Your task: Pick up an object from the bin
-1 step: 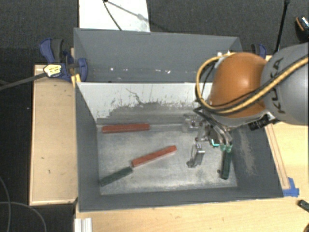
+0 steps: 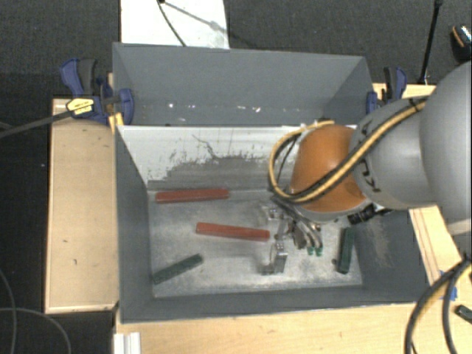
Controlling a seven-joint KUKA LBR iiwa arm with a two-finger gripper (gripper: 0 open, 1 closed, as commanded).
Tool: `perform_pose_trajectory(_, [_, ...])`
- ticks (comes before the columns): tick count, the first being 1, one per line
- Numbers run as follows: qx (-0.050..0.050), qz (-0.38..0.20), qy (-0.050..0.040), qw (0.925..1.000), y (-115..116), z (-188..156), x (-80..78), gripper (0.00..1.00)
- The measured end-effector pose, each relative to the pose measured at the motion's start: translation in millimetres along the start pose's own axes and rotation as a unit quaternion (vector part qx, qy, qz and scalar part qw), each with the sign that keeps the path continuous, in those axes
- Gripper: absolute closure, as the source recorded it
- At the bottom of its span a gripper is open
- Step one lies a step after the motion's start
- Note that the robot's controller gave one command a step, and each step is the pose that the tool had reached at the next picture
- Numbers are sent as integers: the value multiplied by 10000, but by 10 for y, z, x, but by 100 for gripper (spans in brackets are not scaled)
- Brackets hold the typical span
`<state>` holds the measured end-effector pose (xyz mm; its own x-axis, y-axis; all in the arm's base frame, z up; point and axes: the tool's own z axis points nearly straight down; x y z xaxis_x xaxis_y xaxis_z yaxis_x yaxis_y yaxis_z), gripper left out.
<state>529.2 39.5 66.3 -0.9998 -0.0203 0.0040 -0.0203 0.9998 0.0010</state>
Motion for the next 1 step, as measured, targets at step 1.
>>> perform_pose_trajectory(1, [-1, 13, -33, 10000, -1, -42, -17, 100])
